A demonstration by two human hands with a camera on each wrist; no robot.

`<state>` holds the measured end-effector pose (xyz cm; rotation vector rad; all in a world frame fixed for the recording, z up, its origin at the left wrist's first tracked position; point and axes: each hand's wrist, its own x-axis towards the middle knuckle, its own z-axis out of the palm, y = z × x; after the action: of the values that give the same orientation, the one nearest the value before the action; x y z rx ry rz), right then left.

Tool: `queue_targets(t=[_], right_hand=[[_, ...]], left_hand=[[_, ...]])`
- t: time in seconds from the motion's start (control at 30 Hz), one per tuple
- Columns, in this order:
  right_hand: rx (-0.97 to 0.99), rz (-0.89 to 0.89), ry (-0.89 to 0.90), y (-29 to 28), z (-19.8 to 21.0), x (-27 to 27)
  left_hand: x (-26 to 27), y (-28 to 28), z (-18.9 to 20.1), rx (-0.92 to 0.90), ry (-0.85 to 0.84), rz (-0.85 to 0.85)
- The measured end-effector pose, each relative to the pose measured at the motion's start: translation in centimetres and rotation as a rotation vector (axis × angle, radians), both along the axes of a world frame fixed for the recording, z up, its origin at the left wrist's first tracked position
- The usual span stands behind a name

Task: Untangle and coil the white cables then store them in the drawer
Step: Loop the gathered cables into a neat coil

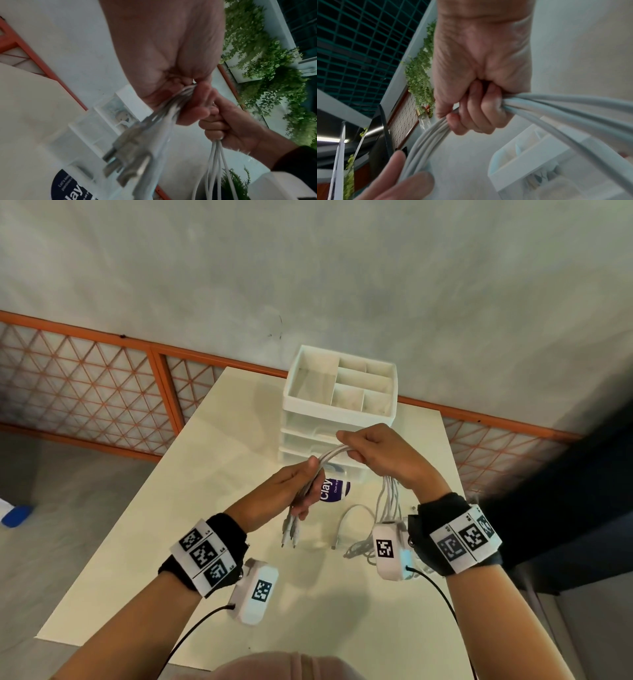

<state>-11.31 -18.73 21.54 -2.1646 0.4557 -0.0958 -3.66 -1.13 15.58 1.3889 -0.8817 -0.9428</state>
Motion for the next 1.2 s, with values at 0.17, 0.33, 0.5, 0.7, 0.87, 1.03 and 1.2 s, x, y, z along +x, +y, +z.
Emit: queue_targets(t=[0.17,0.33,0.5,0.7,0.87,1.03,1.2], right_hand=[[0.187,0.025,-0.049,0.9,-1.8,-0.5],[0.309,0.023,-0.088,3.0,-5.6,-1.2],[0.372,-0.062,-0.143,4.0,-5.1,-0.4],[0.364,-0.044,-0.069,4.6,-5.0,0.3],[0.362,-0.002,-0.056,4.4,-4.9,0.3],[0.307,0.039,-0.012,4.1,-5.0,-0.2],[0.285,-0.020,-0.083,3.5,-5.0,-0.2]], left_hand=[[0.5,-0.2,0.3,-0.124,0.109,0.118],[2.4,-0.4,1.2,-0.231,0.189,0.262],[1.0,-1.2,0.4,-0.182,0.105,0.273],[-0.1,-2.6,0.2,-0.146,-0.119,0.328],[0.0,-2.6,-0.1,-0.168,-0.125,0.335],[-0.6,-2.5,0.9,-0.185,-0.097,0.340],[-1.0,-2.8,0.4,-0.160,-0.064,0.366]])
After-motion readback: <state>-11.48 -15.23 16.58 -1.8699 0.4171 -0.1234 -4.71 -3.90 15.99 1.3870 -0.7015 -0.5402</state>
